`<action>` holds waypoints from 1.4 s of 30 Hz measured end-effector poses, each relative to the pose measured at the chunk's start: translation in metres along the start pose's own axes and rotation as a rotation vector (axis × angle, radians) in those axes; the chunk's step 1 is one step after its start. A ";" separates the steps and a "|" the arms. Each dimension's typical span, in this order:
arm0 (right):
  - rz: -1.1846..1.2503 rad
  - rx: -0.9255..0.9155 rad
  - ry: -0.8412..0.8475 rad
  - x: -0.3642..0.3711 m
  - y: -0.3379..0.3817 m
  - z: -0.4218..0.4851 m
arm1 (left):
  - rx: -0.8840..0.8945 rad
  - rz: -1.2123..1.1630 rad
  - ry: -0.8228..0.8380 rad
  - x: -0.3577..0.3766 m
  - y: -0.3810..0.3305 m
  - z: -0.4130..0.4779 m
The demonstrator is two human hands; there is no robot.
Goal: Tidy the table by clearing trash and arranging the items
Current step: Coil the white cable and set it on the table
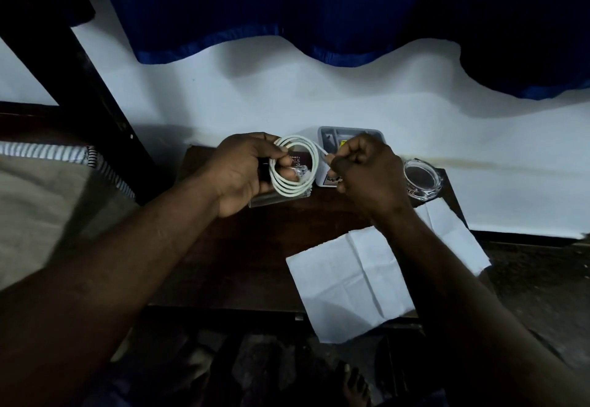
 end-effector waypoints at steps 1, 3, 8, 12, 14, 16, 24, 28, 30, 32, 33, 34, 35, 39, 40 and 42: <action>0.024 -0.005 0.018 0.002 0.000 -0.001 | -0.020 -0.031 0.012 0.000 0.000 0.000; 0.079 -0.010 0.056 0.005 0.003 -0.003 | -0.065 -0.107 0.018 0.002 0.001 0.001; 0.048 -0.044 0.111 0.011 0.005 -0.005 | -0.026 -0.127 -0.114 -0.003 0.006 0.007; 0.052 -0.028 0.131 0.014 0.004 -0.005 | 0.009 -0.098 -0.132 -0.006 0.006 0.008; 0.050 -0.023 0.132 0.015 0.004 -0.005 | 0.005 -0.092 -0.143 -0.004 0.007 0.008; 0.045 -0.019 0.121 0.016 0.005 -0.006 | -0.017 -0.119 -0.112 -0.002 0.008 0.007; 0.035 -0.037 0.093 0.018 0.011 -0.007 | 0.019 -0.022 0.031 0.009 0.007 0.006; 0.080 -0.002 0.087 0.019 0.006 -0.005 | 0.102 -0.119 -0.016 0.008 0.005 0.005; 0.118 0.010 0.079 0.020 0.005 -0.005 | 0.121 -0.132 -0.008 0.006 0.003 0.005; 0.164 0.023 0.090 0.021 0.004 -0.005 | 0.139 -0.126 0.003 0.005 0.002 0.005; 0.217 0.040 0.100 0.022 0.004 -0.005 | 0.142 -0.128 0.009 0.005 0.002 0.004; 0.292 0.067 0.114 0.023 0.004 -0.006 | 0.142 -0.135 0.015 0.004 0.003 0.004; 0.360 0.093 0.129 0.024 0.004 -0.006 | 0.139 -0.145 0.020 0.005 0.003 0.005; 0.475 0.126 0.140 0.023 0.008 -0.006 | 0.146 -0.157 0.008 0.004 0.003 0.006; 0.469 0.108 0.120 0.022 0.009 -0.006 | 0.150 -0.146 0.000 0.004 0.004 0.007; 0.399 0.066 0.070 0.021 0.010 -0.005 | 0.160 -0.106 -0.030 0.006 0.005 0.007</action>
Point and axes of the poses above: each hand's wrist, its own z-axis towards the middle knuckle, its own x-axis out of the palm, y = z × x, the point moved 2 cm from there along z, towards the middle knuckle, and after that the axes turned 14 degrees about -x, right-handed, at the moved point
